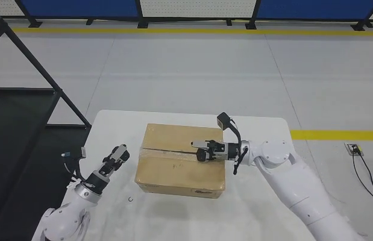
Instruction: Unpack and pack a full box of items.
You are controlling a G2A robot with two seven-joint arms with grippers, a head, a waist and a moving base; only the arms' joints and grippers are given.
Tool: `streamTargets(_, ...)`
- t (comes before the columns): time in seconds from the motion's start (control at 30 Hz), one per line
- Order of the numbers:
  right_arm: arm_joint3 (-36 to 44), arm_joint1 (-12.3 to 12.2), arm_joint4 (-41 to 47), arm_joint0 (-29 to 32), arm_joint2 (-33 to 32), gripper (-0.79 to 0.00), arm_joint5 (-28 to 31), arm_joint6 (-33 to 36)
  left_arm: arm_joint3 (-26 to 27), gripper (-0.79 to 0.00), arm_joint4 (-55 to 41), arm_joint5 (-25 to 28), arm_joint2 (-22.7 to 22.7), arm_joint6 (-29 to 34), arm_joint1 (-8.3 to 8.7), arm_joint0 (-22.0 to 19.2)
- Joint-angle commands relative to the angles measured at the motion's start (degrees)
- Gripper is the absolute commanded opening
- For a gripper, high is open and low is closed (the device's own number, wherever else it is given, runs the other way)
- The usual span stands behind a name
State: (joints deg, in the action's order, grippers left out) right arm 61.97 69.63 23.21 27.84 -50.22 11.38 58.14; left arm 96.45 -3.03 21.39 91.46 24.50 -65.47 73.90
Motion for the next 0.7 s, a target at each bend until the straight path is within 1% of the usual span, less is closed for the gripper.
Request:
streamTargets(0.0,-0.3,0.4,0.0,-0.4,0.7,0.000,0.2,-0.3,0.0,0.000,-0.3,0.3,0.5,0.0,0.06,0.4)
streamTargets(0.2,-2.3,1.8,1.4,-1.9,2.3,0.000,0.5,-1.0,0.2,0.000,-1.0,1.0,1.8,-0.3,0.20,1.8)
streamTargets(0.37,-4.7,3.2,3.2,-3.3,3.7,0.000,-0.3,-1.5,0.4,0.000,-1.9,2.0,3.1,-0.7,0.30,3.2)
streamTargets(0.67,-9.9,6.7,6.8,-6.8,7.4,0.000,-1.3,-1.5,0.3,0.000,-4.0,3.3,5.9,-1.1,0.52,5.5)
